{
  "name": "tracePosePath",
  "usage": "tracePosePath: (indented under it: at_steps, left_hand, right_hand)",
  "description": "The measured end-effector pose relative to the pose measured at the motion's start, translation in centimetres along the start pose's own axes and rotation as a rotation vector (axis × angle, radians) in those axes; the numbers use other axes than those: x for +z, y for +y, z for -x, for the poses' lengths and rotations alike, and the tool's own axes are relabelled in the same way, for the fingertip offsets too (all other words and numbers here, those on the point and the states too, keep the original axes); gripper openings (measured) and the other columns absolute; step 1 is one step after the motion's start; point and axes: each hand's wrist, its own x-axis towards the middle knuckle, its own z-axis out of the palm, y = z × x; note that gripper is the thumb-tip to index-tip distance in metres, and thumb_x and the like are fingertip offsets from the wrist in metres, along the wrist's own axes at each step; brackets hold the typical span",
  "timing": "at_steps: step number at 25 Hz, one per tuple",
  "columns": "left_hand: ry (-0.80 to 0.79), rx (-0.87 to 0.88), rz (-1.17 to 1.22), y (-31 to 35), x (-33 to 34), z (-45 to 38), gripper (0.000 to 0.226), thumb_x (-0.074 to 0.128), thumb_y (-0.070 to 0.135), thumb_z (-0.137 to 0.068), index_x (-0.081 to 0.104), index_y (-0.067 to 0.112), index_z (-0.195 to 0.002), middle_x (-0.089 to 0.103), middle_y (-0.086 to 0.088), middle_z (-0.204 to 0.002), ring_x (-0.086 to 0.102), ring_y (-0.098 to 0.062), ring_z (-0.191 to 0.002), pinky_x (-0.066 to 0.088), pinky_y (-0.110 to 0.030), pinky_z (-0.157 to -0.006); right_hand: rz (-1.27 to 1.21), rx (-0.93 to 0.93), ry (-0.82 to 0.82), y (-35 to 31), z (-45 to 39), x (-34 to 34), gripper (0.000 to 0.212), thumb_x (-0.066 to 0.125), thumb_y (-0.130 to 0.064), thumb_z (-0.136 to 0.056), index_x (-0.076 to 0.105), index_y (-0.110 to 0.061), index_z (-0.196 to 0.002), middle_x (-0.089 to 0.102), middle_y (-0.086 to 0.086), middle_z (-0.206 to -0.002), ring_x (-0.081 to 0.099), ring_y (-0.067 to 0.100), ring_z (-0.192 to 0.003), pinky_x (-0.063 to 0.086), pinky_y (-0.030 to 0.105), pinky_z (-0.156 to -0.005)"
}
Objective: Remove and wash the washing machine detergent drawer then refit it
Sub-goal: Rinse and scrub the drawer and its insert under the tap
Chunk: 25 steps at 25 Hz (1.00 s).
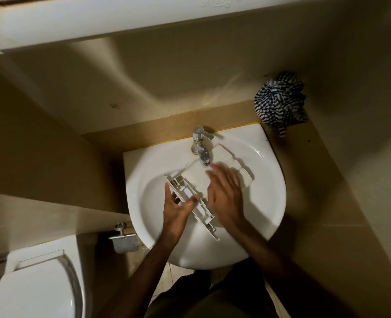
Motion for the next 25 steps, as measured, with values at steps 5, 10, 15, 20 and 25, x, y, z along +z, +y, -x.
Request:
tracePosePath:
  at_steps: [5, 10, 15, 20, 25]
  left_hand:
    - [-0.016, 0.043, 0.016, 0.5, 0.1, 0.4, 0.072, 0.08, 0.032, -0.074, 0.052, 0.027, -0.14, 0.074, -0.007, -0.121, 0.071, -0.023, -0.11, 0.061, -0.032, -0.087]
    - [0.007, -0.017, 0.043, 0.2, 0.1, 0.6, 0.071, 0.082, 0.025, -0.082, 0.05, 0.026, -0.145, 0.074, -0.016, -0.123, 0.071, -0.038, -0.114, 0.056, -0.062, -0.1]
    - [0.027, -0.083, 0.044, 0.0, -0.2, 0.8, 0.081, 0.087, 0.039, -0.074, 0.049, 0.03, -0.145, 0.074, -0.016, -0.124, 0.071, -0.037, -0.116, 0.054, -0.065, -0.102]
    - [0.044, -0.043, -0.004, 0.5, 0.0, 0.7, 0.08, 0.087, 0.04, -0.074, 0.05, 0.031, -0.145, 0.074, -0.01, -0.125, 0.072, -0.032, -0.116, 0.055, -0.06, -0.103]
    - [0.031, -0.037, -0.029, 1.0, 0.0, 0.8, 0.08, 0.085, 0.044, -0.073, 0.05, 0.032, -0.144, 0.074, -0.011, -0.124, 0.072, -0.031, -0.115, 0.055, -0.063, -0.102]
  right_hand:
    - [0.052, -0.299, -0.4, -1.5, -2.4, -0.3, 0.054, 0.06, -0.016, -0.093, 0.057, -0.008, -0.146, 0.048, 0.012, -0.159, 0.043, 0.031, -0.15, 0.037, 0.051, -0.118]
    - [0.183, -0.27, -0.49, -0.9, -2.2, 0.3, 0.067, 0.05, -0.034, -0.104, 0.028, -0.017, -0.164, 0.013, 0.003, -0.175, 0.013, 0.021, -0.161, 0.017, 0.048, -0.128]
    - [0.342, -0.216, -0.322, 4.5, 3.7, -0.6, 0.069, 0.036, -0.05, -0.111, 0.017, -0.015, -0.167, 0.008, 0.003, -0.176, 0.006, 0.023, -0.162, 0.014, 0.062, -0.127]
    - [0.014, 0.13, -0.247, 3.7, 3.1, -0.3, 0.069, 0.039, -0.043, -0.11, 0.015, -0.011, -0.166, 0.007, 0.005, -0.176, 0.003, 0.019, -0.162, 0.013, 0.048, -0.131]
    - [0.103, 0.161, -0.275, 1.9, 3.9, 0.3, 0.064, 0.03, -0.043, -0.111, 0.022, -0.01, -0.165, 0.009, 0.008, -0.175, 0.005, 0.023, -0.162, 0.015, 0.053, -0.129]
